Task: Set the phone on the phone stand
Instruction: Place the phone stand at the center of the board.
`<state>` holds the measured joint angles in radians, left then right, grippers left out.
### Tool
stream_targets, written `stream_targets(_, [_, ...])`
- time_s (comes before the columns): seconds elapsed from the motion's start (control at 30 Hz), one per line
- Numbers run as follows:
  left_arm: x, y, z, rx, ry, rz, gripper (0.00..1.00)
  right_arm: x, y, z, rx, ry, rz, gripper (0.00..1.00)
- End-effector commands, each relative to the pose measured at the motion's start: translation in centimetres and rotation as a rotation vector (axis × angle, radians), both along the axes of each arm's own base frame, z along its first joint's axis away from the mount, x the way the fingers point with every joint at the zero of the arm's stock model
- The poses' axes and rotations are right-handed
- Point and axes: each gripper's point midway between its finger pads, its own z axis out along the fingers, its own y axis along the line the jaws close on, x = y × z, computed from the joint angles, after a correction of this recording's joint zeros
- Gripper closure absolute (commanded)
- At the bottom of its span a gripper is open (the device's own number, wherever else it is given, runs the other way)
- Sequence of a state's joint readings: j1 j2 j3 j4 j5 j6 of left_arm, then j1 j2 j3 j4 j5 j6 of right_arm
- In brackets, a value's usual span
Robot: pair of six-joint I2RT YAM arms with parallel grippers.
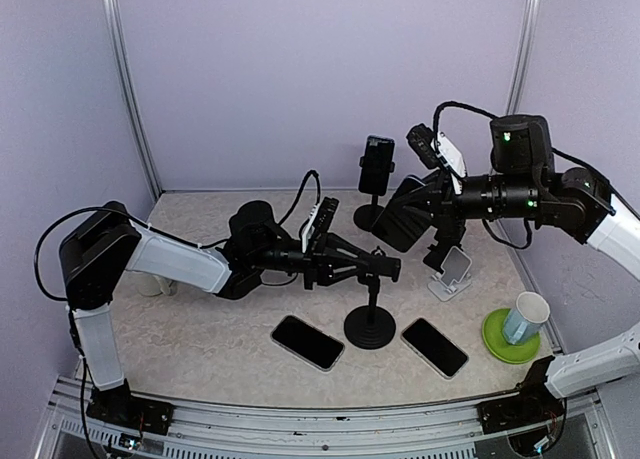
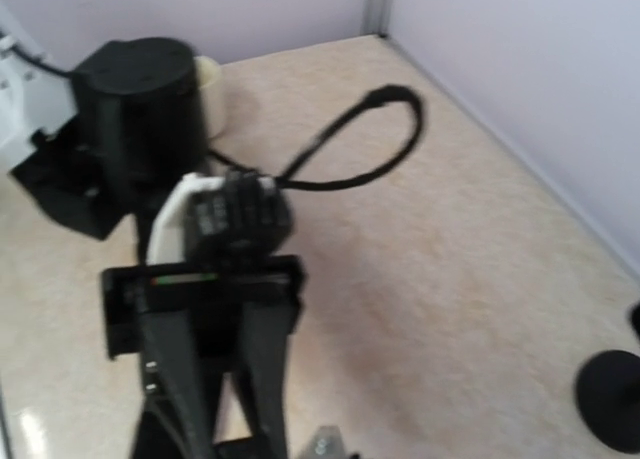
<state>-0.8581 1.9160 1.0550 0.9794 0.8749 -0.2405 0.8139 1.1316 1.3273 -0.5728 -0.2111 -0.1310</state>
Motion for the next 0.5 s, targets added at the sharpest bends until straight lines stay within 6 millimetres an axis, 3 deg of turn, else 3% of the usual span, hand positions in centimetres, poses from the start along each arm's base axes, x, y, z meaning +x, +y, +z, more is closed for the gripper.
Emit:
stream_targets(0.0, [0.2,0.8,3.4,-0.106,-0.081,-0.003,0.72,-1.1,1.2,1.8,0.055,-0.024,0.107,1.0])
stream_targets(0.13, [0.1,1.1,3.1,-0.094,-0.073,0.016,0.53,-2.0,1.4,2.3,0.066,-0.023,0.154,1.0])
stream_targets(0.37, [-0.6,1.4,3.3,-0.043,-0.091,0.045,0.32,-3.5,2.3,1.3,0.028,0.057,0.263,1.0])
stream_targets(0.47, [-1.0,1.5,3.0,0.004,-0.105,0.077,0.28,-3.7,2.5,1.5,0.035,0.059,0.278,1.0])
